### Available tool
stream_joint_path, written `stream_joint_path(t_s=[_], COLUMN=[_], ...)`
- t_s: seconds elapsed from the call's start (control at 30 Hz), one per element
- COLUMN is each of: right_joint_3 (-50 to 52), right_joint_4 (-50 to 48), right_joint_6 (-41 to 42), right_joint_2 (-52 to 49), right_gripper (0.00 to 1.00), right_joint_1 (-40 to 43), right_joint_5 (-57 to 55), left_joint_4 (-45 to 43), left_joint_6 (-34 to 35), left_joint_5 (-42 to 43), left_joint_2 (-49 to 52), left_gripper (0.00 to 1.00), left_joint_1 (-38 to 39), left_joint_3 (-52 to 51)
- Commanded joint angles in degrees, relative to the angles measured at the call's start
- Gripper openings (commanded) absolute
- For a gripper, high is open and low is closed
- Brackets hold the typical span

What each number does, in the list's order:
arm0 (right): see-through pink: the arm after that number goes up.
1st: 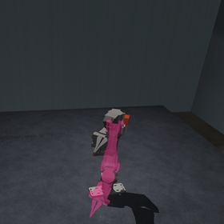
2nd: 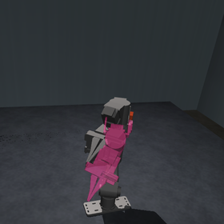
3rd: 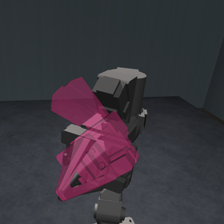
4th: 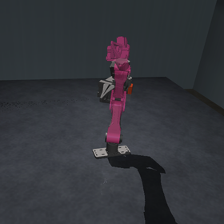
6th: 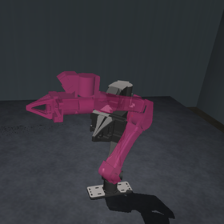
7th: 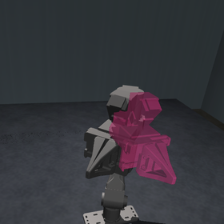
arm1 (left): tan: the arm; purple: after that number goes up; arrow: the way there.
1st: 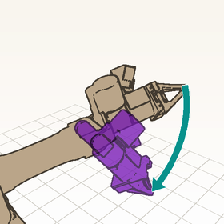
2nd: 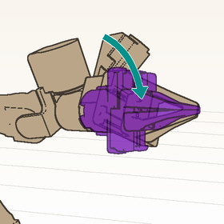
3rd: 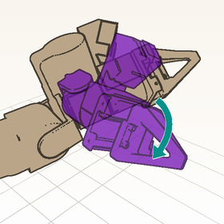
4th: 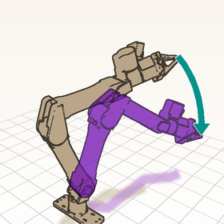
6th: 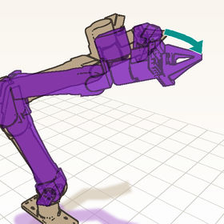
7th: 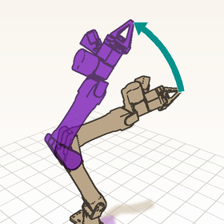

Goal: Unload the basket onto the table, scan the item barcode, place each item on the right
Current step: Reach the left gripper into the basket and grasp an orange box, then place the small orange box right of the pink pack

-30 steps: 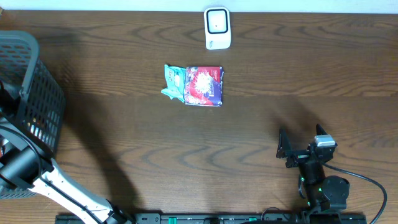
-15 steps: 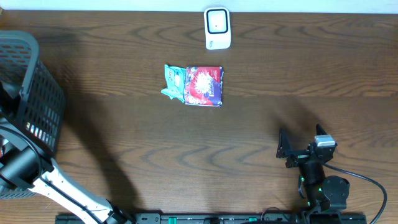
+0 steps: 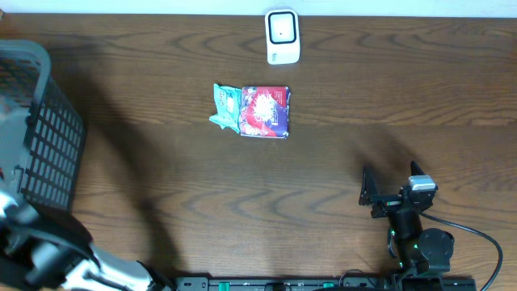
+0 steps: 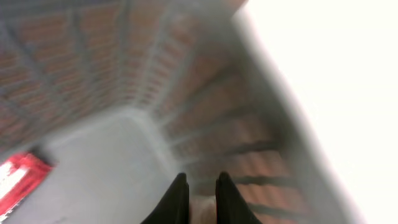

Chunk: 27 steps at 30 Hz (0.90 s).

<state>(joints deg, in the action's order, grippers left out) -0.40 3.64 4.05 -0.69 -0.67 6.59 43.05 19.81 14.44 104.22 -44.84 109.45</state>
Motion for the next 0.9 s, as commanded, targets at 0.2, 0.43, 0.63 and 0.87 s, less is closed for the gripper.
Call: stream_joint_path(t_s=[0.2,0.43,0.63,0.87], right_joint_3=[0.1,0.1,0.1,0.1], right_joint_4=[0.2,0.2,0.2,0.2], right_joint_6=[-0.5,-0.5,-0.5,-0.5], right_joint_2=[0.3,0.3,0.3,0.3], right_gripper=[0.99,0.99,0.99,0.99], right_joint_1=[-0.3,-0.3,-0.3,-0.3], right_joint_5=[0.0,-0.1,-0.1,-0.1], left_joint_4=[-4.1,-0.3,0.8,-0.5], left_joint_6=[6.5,3.0,-6.3,-7.6], left_joint_5=[20.7,20.8,20.7,20.8], left_joint_2=[-19.3,-22.6,-18.8,-7.2], left_gripper=[0.08,0.08,0.07,0.07], left_joint_1=[3.4,15.9,30.1,44.7], left_joint_3=[1.6,1.4,-2.2,-3.1])
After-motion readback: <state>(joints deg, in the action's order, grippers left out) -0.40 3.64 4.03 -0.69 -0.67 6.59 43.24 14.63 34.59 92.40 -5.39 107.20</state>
